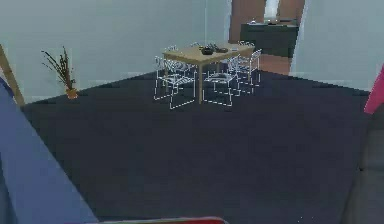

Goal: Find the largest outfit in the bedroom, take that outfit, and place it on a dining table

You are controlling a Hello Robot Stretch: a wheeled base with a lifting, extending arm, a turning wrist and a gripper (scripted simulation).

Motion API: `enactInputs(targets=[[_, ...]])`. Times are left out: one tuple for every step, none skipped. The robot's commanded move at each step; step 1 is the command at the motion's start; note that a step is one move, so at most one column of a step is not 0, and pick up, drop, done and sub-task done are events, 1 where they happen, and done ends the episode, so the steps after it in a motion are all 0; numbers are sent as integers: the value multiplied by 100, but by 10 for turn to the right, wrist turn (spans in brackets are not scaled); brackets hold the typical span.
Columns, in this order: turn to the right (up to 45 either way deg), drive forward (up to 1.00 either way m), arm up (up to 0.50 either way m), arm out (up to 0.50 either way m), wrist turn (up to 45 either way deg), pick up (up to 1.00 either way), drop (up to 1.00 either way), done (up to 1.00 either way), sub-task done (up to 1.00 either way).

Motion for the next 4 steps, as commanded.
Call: enactInputs(targets=[[60,0,0,0,0,0,0,0,0],[0,45,0,0,0,0,0,0,0],[210,0,0,0,0,0,0,0,0],[0,100,0,0,0,0,0,0,0]])
